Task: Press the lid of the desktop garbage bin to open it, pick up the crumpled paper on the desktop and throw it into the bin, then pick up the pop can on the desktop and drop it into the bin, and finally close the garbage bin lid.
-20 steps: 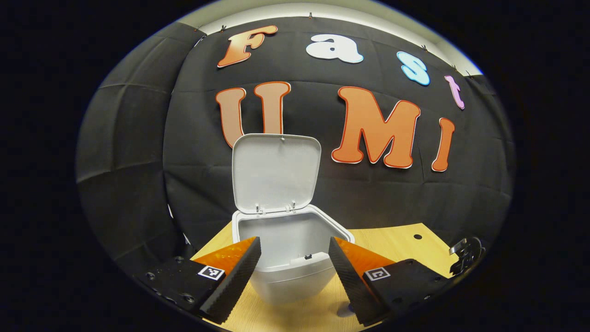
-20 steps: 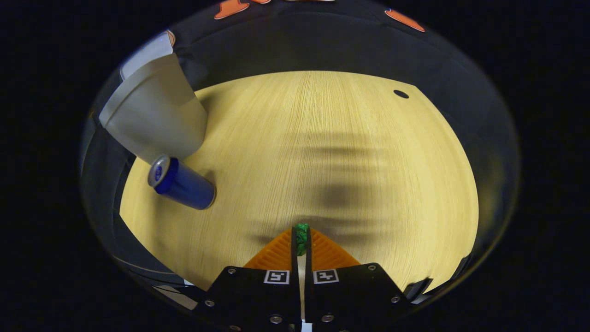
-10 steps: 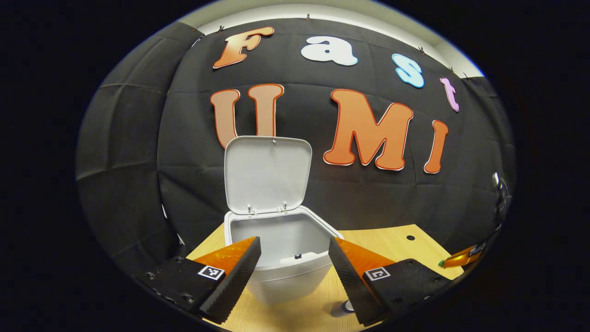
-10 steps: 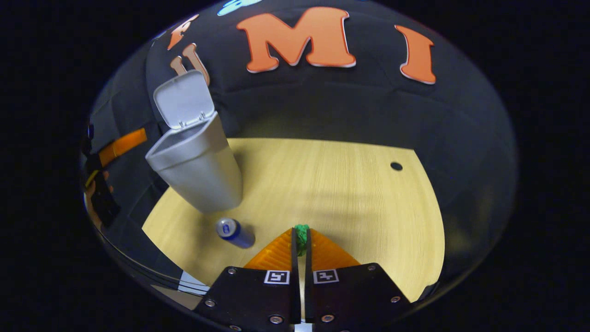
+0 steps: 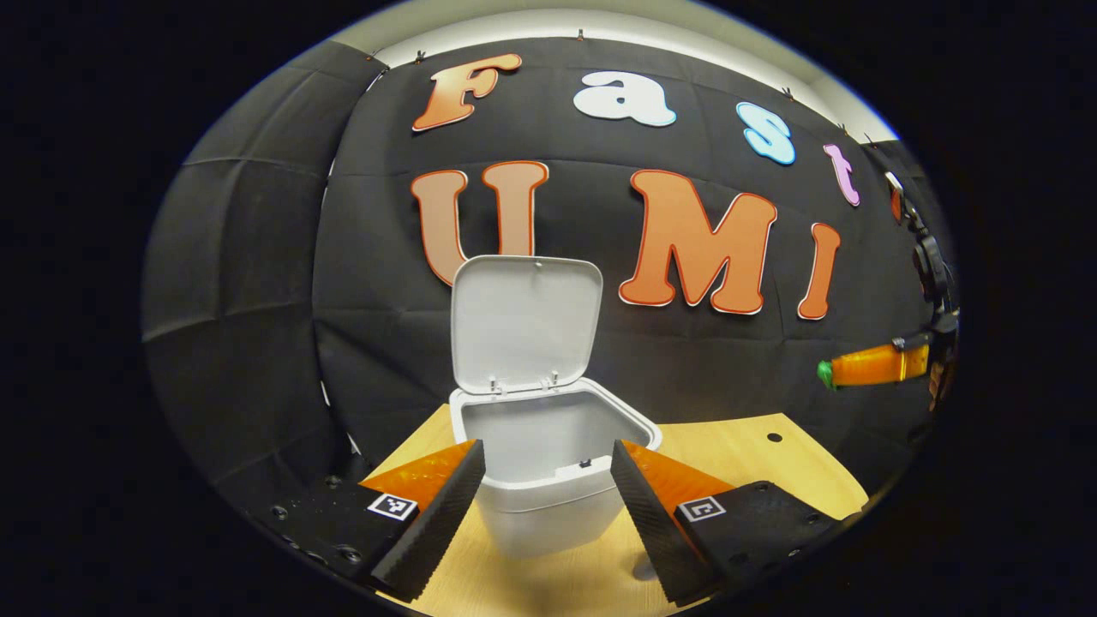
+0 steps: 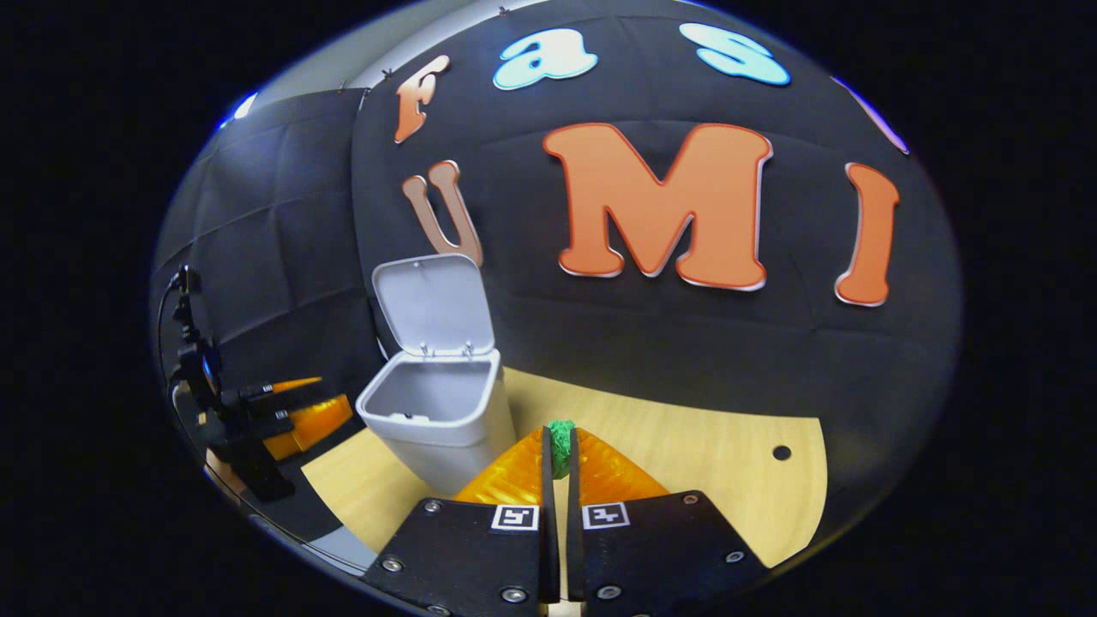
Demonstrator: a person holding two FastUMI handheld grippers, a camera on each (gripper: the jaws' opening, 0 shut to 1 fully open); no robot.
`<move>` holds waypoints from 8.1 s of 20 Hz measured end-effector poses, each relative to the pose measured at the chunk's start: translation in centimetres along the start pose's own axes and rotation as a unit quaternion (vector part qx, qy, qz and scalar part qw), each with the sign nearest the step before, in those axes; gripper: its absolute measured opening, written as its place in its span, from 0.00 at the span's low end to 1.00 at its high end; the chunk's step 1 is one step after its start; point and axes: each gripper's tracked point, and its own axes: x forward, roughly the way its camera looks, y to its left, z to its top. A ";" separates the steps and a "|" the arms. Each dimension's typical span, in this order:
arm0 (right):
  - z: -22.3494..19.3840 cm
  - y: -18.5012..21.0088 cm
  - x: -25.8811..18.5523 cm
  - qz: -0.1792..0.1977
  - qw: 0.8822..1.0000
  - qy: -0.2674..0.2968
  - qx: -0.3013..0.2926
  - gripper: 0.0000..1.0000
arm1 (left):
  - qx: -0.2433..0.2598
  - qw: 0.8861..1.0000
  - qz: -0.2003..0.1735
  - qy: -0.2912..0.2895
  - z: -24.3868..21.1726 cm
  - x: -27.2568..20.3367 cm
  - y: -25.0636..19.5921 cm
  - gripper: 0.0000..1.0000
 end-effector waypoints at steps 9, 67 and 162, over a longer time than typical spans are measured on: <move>5.8 11.2 9.2 0.096 0.995 -0.031 -0.027 0.04 | -0.006 0.999 0.054 0.003 -0.6 -3.1 5.7 0.94; -1.6 -13.0 -9.6 -0.236 0.963 -0.123 0.034 0.95 | 0.000 0.983 -0.183 0.028 -6.5 3.0 -16.2 0.94; -8.7 -12.0 -7.8 -0.201 0.975 -0.010 0.099 0.95 | -0.038 0.998 -0.056 0.006 7.2 11.3 -2.2 0.94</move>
